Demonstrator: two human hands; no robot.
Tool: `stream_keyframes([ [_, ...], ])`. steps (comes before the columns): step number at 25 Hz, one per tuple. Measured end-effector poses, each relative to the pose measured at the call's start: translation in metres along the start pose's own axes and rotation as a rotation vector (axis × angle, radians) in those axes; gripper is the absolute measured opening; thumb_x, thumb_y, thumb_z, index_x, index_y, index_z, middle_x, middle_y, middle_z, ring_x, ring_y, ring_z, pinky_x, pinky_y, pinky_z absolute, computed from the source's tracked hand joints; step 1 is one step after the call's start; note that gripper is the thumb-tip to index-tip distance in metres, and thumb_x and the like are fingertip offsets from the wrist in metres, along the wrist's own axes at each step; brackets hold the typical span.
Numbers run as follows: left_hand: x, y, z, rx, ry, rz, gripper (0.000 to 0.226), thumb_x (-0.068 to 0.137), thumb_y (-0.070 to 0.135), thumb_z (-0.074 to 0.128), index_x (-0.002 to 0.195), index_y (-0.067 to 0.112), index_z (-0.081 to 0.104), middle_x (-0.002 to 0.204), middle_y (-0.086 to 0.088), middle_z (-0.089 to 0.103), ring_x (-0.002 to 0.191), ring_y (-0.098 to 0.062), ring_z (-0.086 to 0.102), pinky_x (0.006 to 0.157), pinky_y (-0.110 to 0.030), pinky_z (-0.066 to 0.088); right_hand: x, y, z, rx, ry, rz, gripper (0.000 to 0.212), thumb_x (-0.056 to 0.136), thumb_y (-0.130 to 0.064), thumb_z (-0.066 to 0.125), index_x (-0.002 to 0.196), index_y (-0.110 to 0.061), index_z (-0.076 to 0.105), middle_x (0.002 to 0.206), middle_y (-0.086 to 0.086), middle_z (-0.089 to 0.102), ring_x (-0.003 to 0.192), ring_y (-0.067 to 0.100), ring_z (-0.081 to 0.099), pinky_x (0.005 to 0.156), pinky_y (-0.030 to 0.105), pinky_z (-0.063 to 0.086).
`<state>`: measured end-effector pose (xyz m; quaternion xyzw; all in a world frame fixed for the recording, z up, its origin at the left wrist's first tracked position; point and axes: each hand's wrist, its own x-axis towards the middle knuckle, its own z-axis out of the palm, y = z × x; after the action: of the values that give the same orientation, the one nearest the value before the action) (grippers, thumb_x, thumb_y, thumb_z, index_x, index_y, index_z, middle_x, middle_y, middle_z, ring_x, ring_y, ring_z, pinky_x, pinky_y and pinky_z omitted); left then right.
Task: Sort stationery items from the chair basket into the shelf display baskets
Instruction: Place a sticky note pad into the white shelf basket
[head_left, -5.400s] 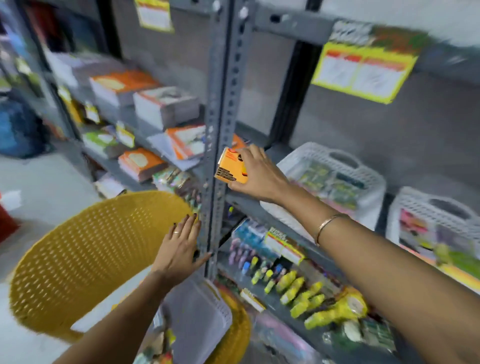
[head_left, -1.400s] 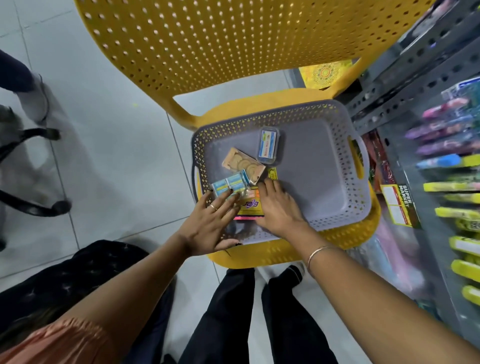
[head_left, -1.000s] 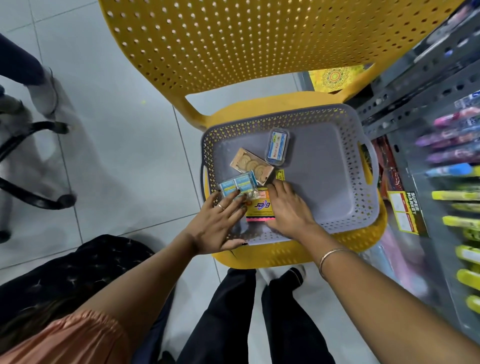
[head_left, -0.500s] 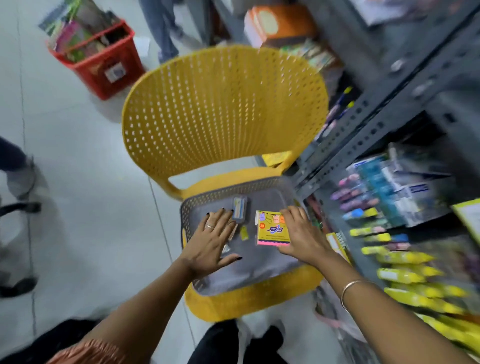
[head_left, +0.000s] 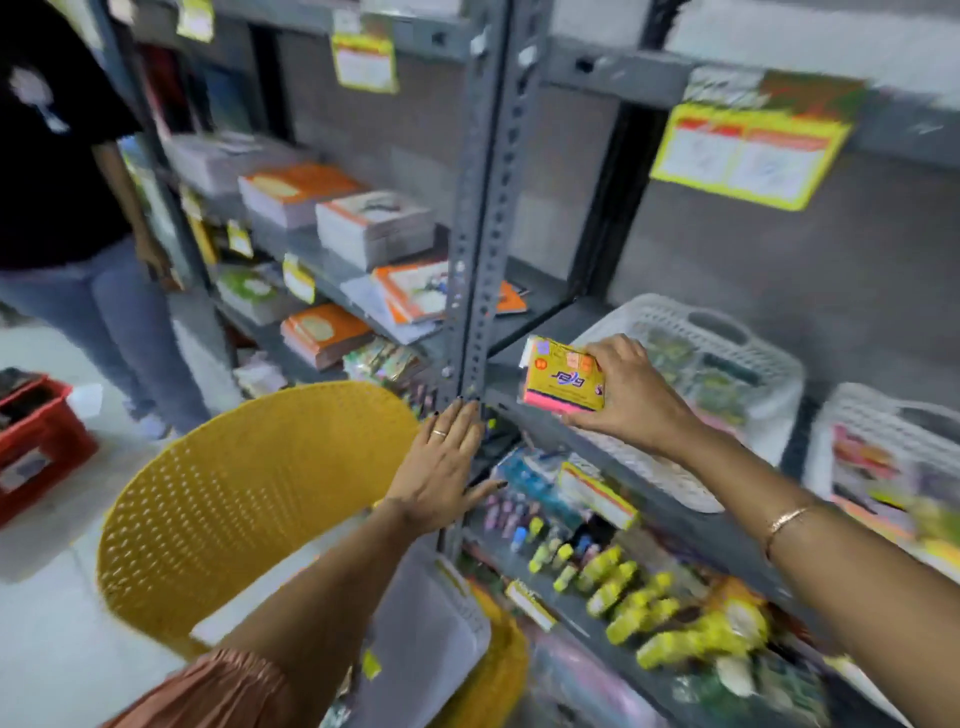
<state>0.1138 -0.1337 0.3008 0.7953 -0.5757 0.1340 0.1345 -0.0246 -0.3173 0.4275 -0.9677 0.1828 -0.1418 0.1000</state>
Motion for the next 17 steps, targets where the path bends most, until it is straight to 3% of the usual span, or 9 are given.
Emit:
stream_keyframes([
  [5, 0.077, 0.111, -0.013, -0.097, 0.110, 0.253, 0.075, 0.085, 0.058, 0.037, 0.127, -0.003, 0.048, 0.140, -0.022, 0.040, 0.130, -0.036, 0.034, 0.104, -0.047, 0.030, -0.057, 0.078, -0.094, -0.035, 0.095, 0.219, 0.078, 0.063, -0.035, 0.081, 0.128, -0.009, 0.046, 0.121, 0.020, 0.049, 0.117, 0.033, 0.041, 0.099, 0.032, 0.034],
  [8, 0.108, 0.190, -0.012, -0.140, 0.104, 0.355, 0.076, 0.084, 0.057, 0.036, 0.128, -0.004, 0.048, 0.139, -0.023, 0.042, 0.128, -0.037, 0.036, 0.102, -0.048, 0.023, -0.115, 0.136, -0.130, -0.096, 0.093, 0.390, 0.081, 0.059, -0.046, 0.078, 0.127, -0.010, 0.048, 0.122, 0.020, 0.049, 0.120, 0.033, 0.040, 0.100, 0.031, 0.034],
  [10, 0.119, 0.236, -0.010, -0.156, 0.076, 0.410, 0.077, 0.085, 0.058, 0.034, 0.128, -0.004, 0.048, 0.136, -0.023, 0.045, 0.125, -0.038, 0.041, 0.102, -0.048, 0.025, -0.156, 0.169, -0.146, -0.103, 0.084, 0.497, 0.078, 0.063, -0.039, 0.078, 0.127, -0.008, 0.047, 0.122, 0.019, 0.046, 0.121, 0.032, 0.038, 0.102, 0.031, 0.032],
  [14, 0.131, 0.306, 0.000, -0.163, -0.007, 0.514, 0.079, 0.091, 0.064, 0.016, 0.126, 0.001, 0.050, 0.134, -0.019, 0.049, 0.124, -0.034, 0.044, 0.097, -0.047, 0.040, -0.231, 0.212, -0.156, -0.106, -0.014, 0.634, 0.071, 0.070, -0.032, 0.076, 0.128, -0.008, 0.044, 0.124, 0.021, 0.042, 0.125, 0.034, 0.034, 0.103, 0.032, 0.031],
  [17, 0.136, 0.334, 0.008, -0.136, -0.087, 0.550, 0.086, 0.089, 0.067, 0.005, 0.128, 0.006, 0.051, 0.137, -0.016, 0.047, 0.129, -0.032, 0.039, 0.098, -0.047, 0.039, -0.274, 0.236, -0.137, -0.049, -0.158, 0.729, 0.070, 0.066, -0.036, 0.078, 0.124, -0.012, 0.047, 0.121, 0.016, 0.042, 0.125, 0.032, 0.035, 0.105, 0.032, 0.034],
])
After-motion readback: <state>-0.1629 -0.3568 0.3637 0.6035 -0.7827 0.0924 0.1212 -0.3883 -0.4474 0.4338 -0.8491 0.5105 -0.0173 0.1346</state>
